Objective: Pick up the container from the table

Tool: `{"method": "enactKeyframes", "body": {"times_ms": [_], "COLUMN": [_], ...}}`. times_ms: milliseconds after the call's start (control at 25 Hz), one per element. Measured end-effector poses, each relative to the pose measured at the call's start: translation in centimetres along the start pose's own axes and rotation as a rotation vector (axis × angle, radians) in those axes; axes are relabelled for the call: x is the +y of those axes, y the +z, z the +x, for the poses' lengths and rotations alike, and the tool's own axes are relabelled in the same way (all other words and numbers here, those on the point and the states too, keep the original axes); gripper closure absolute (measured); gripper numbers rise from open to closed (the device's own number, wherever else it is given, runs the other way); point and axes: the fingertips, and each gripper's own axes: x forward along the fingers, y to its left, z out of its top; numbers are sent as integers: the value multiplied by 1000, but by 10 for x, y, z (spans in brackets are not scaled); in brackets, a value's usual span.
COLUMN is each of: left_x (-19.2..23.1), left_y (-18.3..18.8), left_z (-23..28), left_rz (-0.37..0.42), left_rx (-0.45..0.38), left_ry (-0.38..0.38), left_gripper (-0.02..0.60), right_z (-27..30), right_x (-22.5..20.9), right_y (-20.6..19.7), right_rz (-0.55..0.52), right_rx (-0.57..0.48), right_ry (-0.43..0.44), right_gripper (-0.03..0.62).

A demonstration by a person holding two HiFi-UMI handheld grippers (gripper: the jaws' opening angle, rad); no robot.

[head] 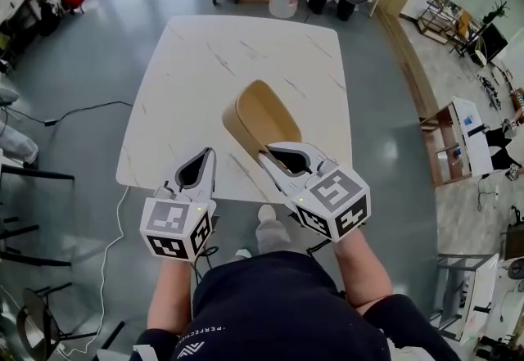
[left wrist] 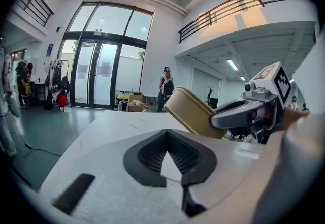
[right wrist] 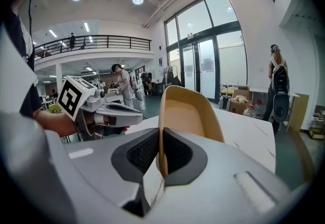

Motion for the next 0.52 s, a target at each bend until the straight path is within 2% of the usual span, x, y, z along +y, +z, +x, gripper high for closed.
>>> {"method": "enactKeyframes", "body": {"times_ms": [520], "left_x": [-6], "left_y": [0], "left_z": [4], "left_rz": [19], "left_rx": [-5], "left_ry": [-1], "left_gripper": [586], "right_z": [-5], "right_x": [-7], "right_y": [-1], "right_rz": [18], "right_rx": [-19], "right_ry": [-6], "right_gripper": [571]}}
